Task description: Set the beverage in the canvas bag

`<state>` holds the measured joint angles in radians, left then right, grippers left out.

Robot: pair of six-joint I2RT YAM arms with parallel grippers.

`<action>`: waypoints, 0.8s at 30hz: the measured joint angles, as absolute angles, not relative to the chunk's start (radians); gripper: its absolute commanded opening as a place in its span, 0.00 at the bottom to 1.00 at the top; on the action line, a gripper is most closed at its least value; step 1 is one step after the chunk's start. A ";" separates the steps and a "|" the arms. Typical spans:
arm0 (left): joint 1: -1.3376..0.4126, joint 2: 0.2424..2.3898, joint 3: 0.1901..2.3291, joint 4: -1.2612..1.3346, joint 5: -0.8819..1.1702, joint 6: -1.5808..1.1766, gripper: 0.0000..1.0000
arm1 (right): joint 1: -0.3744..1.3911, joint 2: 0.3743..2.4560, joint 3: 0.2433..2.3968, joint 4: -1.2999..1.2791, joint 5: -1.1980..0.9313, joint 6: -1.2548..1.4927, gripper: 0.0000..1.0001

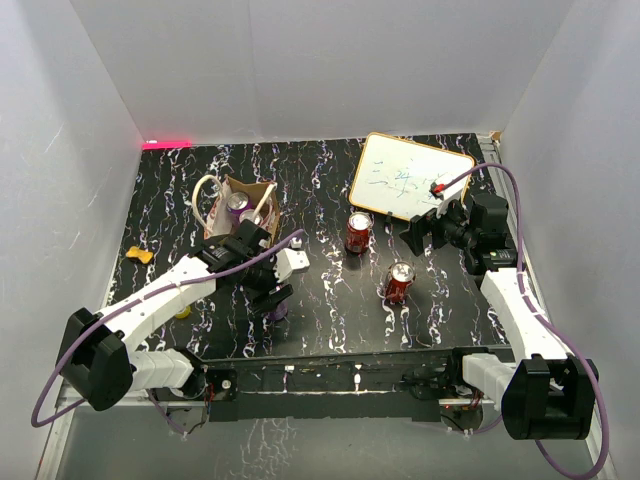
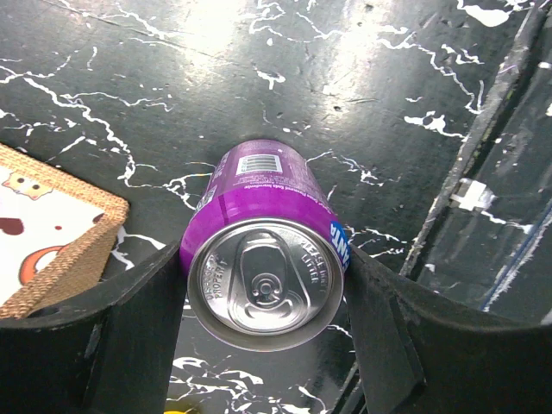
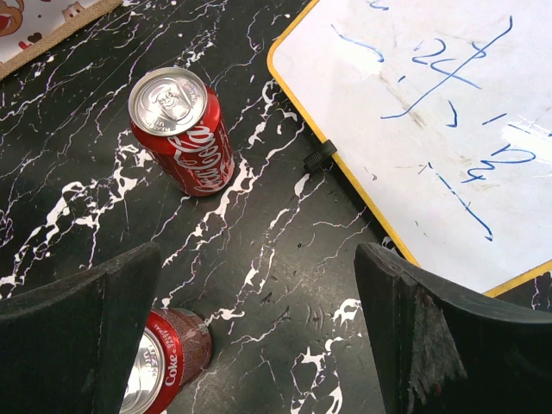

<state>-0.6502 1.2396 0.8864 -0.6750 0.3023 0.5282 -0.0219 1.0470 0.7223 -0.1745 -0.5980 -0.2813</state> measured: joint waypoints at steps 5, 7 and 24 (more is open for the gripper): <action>-0.646 1.240 0.923 -0.736 0.352 0.517 0.00 | -0.022 1.047 0.722 -0.175 -0.598 -0.281 0.98; -0.628 1.240 0.972 -0.775 0.395 0.507 0.00 | -0.023 1.047 0.722 -0.174 -0.598 -0.281 0.98; -0.208 1.151 1.422 -0.965 0.725 0.460 0.00 | -0.035 1.047 0.722 -0.174 -0.598 -0.281 0.98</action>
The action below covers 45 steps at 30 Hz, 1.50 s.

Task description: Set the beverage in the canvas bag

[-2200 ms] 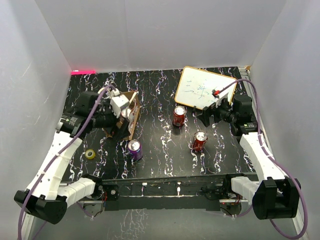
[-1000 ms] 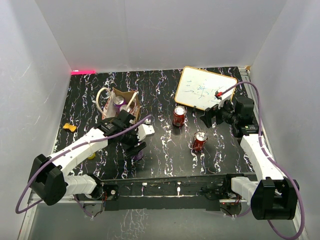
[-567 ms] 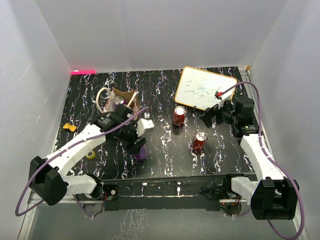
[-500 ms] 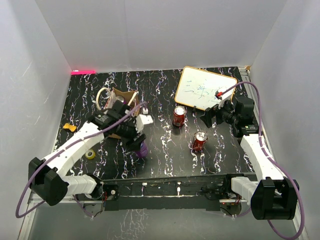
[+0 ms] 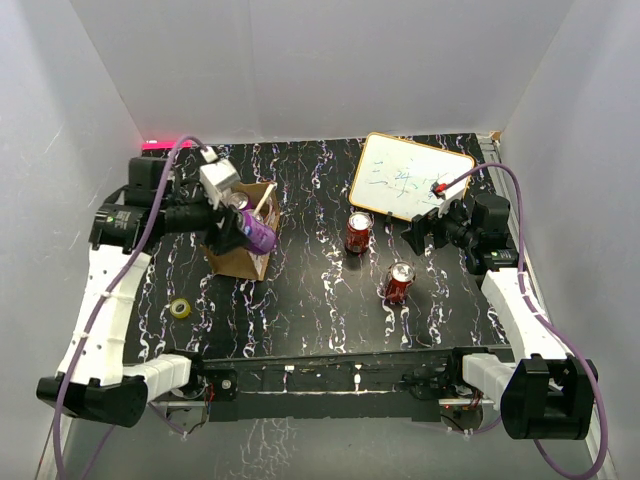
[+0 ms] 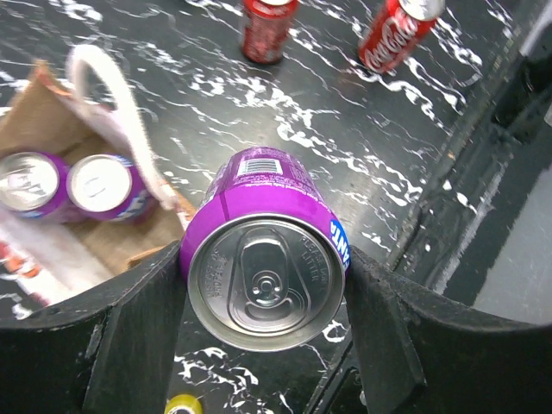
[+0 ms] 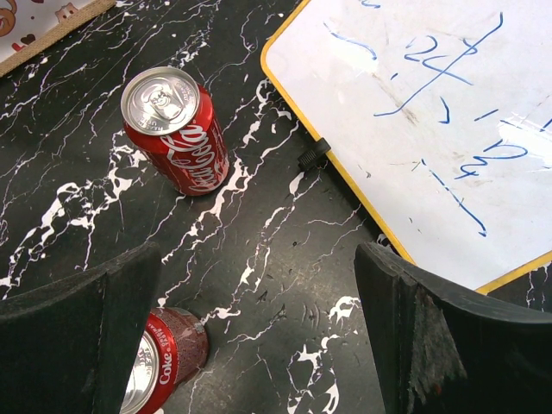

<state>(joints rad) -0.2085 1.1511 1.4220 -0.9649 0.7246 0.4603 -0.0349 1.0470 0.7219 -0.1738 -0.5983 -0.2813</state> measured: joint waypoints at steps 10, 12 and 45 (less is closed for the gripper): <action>-0.100 1.105 1.513 -0.974 0.562 0.399 0.00 | -0.035 1.047 0.722 -0.171 -0.600 -0.281 0.98; -0.100 1.112 1.512 -0.964 0.518 0.390 0.00 | -0.035 1.047 0.722 -0.168 -0.601 -0.281 0.98; -0.158 1.413 1.511 -0.815 0.246 0.424 0.00 | -0.035 1.047 0.722 -0.158 -0.599 -0.286 0.98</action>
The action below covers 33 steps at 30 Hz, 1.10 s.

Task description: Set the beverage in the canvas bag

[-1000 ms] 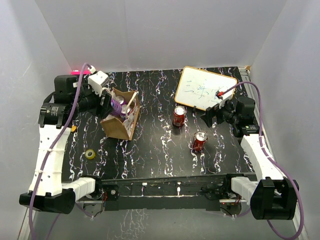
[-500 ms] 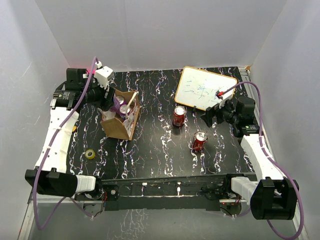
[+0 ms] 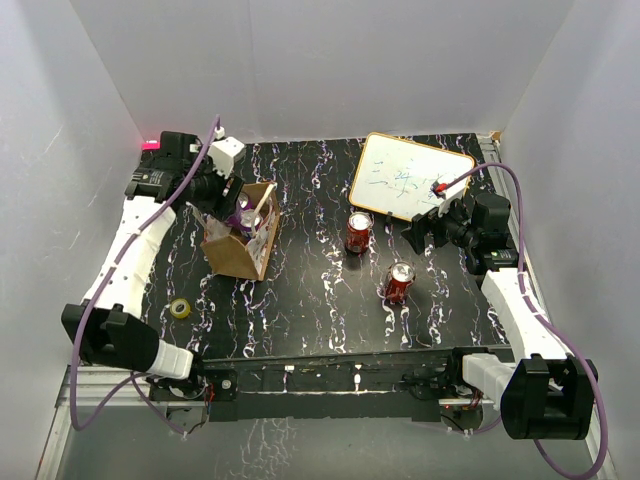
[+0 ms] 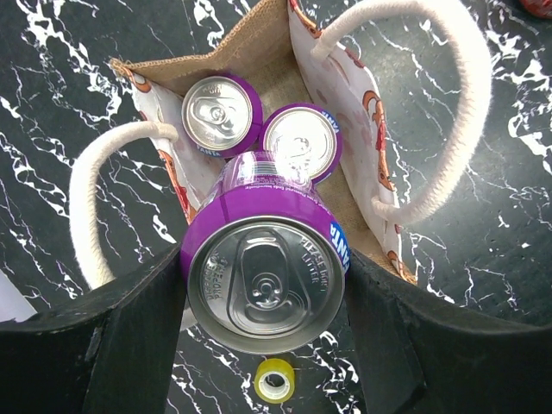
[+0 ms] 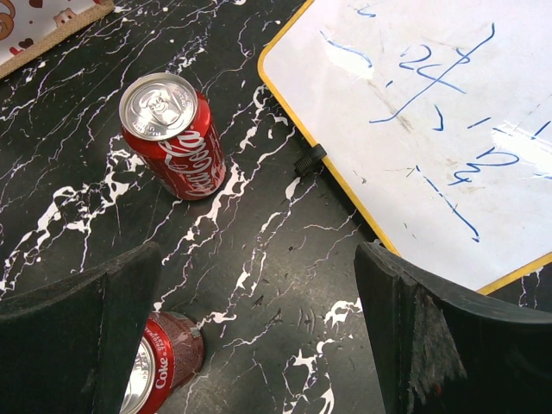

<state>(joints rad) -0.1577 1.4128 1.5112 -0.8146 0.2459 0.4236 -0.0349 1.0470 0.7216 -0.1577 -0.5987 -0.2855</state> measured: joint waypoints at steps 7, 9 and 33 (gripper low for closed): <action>-0.175 1.469 1.511 -0.818 0.189 0.426 0.00 | -0.035 1.047 0.722 -0.157 -0.598 -0.286 0.98; -0.175 1.472 1.511 -0.821 0.173 0.426 0.00 | -0.035 1.047 0.722 -0.156 -0.598 -0.286 0.98; -0.179 1.583 1.510 -0.846 0.111 0.381 0.00 | -0.035 1.047 0.722 -0.156 -0.594 -0.288 0.98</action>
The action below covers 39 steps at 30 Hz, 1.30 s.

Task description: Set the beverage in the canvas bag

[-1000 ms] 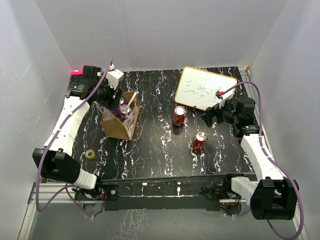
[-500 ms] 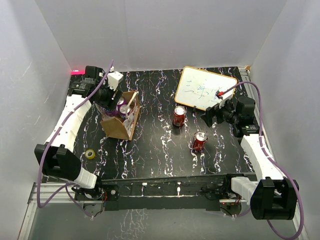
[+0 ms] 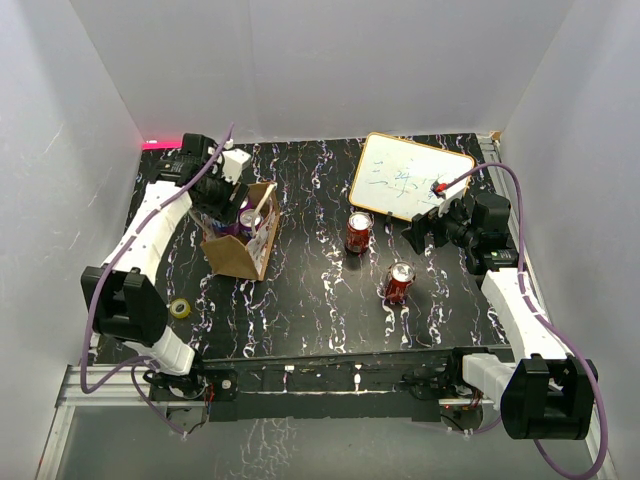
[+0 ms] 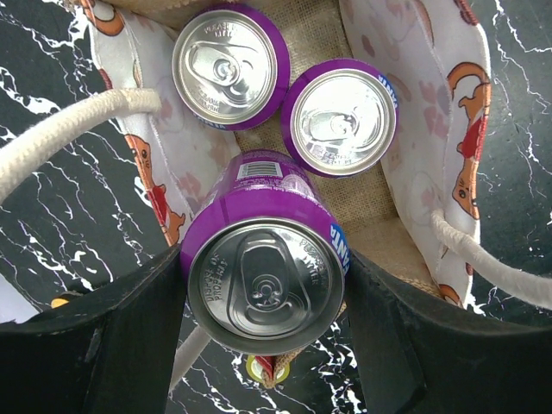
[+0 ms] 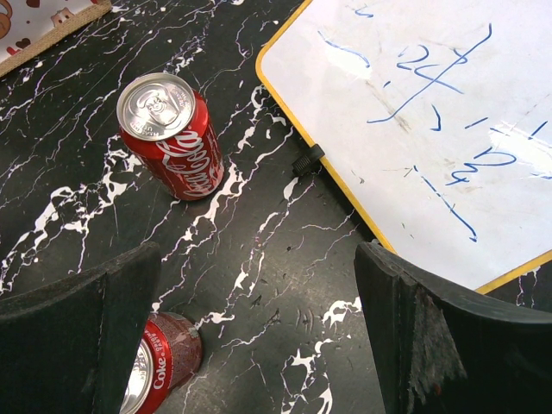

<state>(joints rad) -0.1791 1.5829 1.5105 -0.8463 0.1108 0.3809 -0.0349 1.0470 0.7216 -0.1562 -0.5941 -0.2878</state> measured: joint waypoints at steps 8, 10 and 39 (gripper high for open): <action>-0.179 1.598 1.473 -0.832 0.108 0.375 0.00 | -0.035 1.047 0.722 -0.156 -0.594 -0.289 0.98; -0.179 1.599 1.460 -0.822 0.109 0.374 0.00 | -0.035 1.047 0.722 -0.156 -0.594 -0.289 0.98; -0.181 1.667 1.335 -0.680 0.084 0.366 0.34 | -0.035 1.047 0.722 -0.157 -0.594 -0.289 0.98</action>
